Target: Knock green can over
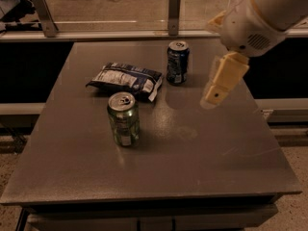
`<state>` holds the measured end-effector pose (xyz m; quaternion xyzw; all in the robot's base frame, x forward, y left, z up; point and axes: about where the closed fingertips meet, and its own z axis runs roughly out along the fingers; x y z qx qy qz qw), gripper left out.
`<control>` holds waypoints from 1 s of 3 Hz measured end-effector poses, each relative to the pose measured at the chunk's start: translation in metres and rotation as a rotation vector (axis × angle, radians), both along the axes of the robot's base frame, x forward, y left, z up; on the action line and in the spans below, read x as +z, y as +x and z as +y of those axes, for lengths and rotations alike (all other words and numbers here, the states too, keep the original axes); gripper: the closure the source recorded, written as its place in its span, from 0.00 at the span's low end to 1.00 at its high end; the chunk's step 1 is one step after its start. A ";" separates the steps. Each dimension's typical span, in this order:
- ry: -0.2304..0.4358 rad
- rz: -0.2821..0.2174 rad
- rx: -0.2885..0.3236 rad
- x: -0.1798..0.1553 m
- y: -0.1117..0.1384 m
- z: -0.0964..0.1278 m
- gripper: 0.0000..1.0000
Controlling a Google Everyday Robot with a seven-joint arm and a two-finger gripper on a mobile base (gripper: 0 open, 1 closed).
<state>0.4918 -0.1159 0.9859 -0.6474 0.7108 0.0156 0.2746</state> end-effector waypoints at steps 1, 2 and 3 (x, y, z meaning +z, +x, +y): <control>0.192 -0.038 0.125 0.007 0.035 0.080 0.00; 0.215 -0.030 0.124 0.008 0.034 0.084 0.00; 0.266 -0.023 0.151 -0.019 0.035 0.082 0.00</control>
Offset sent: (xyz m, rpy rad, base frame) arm 0.0283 0.0619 0.0053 0.1438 -0.0341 0.0972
